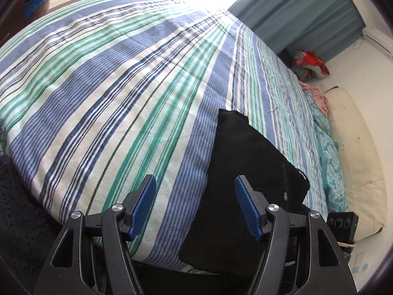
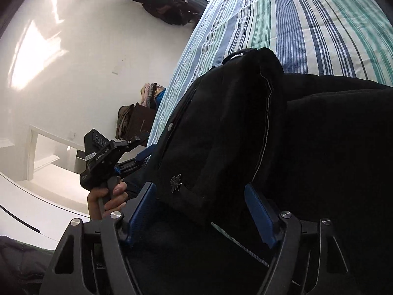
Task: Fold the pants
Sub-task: 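Fold the held waistband over the trousers and open the left tool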
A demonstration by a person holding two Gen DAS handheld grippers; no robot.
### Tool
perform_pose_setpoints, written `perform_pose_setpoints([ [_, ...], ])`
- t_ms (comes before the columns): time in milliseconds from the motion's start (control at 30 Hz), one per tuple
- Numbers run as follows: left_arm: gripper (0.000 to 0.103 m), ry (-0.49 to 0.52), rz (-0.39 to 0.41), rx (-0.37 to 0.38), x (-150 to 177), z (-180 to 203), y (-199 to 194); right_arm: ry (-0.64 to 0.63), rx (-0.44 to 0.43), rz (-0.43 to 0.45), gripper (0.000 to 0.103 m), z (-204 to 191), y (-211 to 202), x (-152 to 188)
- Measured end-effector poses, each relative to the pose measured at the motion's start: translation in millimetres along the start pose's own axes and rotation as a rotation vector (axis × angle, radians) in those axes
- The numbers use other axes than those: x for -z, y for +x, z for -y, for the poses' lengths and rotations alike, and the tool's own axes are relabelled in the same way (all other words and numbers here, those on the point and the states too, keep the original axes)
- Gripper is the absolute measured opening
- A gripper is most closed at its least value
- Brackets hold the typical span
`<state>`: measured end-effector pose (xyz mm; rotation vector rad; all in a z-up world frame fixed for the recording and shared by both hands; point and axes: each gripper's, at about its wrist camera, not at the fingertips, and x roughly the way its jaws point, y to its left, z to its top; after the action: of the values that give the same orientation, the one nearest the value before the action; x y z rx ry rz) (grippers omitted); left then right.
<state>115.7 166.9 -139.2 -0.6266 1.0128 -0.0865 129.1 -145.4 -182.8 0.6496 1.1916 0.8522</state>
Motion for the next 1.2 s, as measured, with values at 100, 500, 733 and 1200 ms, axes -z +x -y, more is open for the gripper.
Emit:
perform_pose_setpoints([
  [100, 0.068, -0.002, -0.001, -0.007, -1.5, -3.3, 3.2, 0.022, 0.055, -0.063, 0.075, 5.6, 11.2, -2.9],
  [500, 0.068, -0.008, 0.009, -0.031, -1.1, -11.2, 7.5, 0.080, 0.056, -0.082, 0.067, 2.1, 46.3, -19.2],
  [733, 0.068, -0.041, 0.030, -0.039, -2.9, -20.1, 1.4, 0.000, 0.100, 0.009, 0.028, -42.4, 32.7, -16.6],
  [1200, 0.068, 0.012, 0.041, -0.013, -0.4, -4.1, -8.1, -0.096, 0.090, 0.188, 0.014, -85.0, -106.0, -22.1],
])
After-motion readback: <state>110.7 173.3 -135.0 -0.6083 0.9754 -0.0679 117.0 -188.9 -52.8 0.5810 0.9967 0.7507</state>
